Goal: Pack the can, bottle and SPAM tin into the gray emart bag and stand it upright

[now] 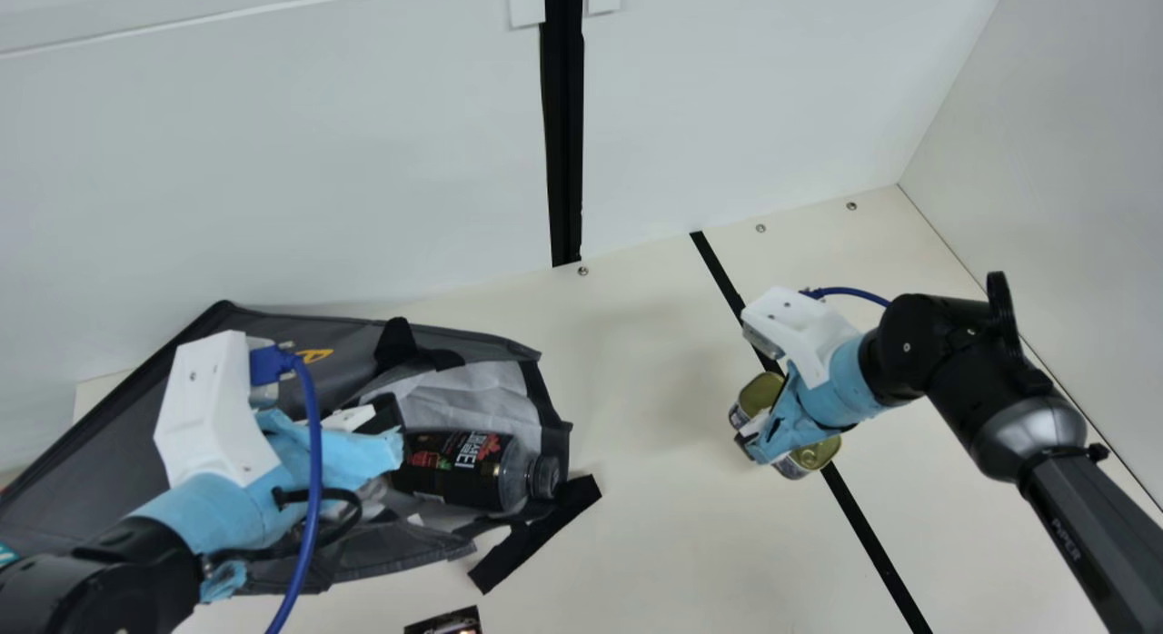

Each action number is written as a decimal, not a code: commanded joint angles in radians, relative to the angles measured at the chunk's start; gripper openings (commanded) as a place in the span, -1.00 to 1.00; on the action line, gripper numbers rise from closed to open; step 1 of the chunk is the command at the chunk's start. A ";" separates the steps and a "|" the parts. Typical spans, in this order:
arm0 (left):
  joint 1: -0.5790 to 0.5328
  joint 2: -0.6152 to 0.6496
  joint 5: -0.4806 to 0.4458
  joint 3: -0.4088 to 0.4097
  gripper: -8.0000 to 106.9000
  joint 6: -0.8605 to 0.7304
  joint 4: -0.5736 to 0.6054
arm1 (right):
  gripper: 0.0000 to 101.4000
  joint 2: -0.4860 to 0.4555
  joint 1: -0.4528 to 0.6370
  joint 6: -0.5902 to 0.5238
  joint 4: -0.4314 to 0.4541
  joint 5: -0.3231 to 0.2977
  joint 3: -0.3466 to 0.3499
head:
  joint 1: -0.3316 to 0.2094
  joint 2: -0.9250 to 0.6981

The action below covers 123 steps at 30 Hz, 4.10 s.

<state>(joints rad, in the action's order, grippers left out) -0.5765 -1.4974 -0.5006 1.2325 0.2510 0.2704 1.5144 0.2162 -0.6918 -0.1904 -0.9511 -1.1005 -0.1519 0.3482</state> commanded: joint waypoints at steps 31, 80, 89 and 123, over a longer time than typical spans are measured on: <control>0.000 0.000 0.000 0.000 -1.00 0.000 0.000 | -1.00 0.007 -0.316 -0.006 -0.024 -0.032 -0.040 | -0.023 0.001; 0.000 0.000 0.000 0.000 -1.00 0.000 0.000 | -1.00 0.000 -0.400 -0.571 -0.772 0.152 0.056 | -0.023 0.001; 0.000 0.000 0.000 0.000 -1.00 0.000 0.000 | -1.00 0.036 -0.429 -0.627 -0.851 0.186 0.042 | -0.023 0.001; 0.000 0.000 0.000 0.000 -1.00 0.000 0.000 | -1.00 0.258 -0.582 -0.572 -0.926 0.318 -0.154 | -0.023 0.001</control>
<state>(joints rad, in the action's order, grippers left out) -0.5765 -1.4974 -0.5006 1.2325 0.2510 0.2704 1.7677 -0.3635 -1.2657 -1.1211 -0.6343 -1.2492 -0.1519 0.3482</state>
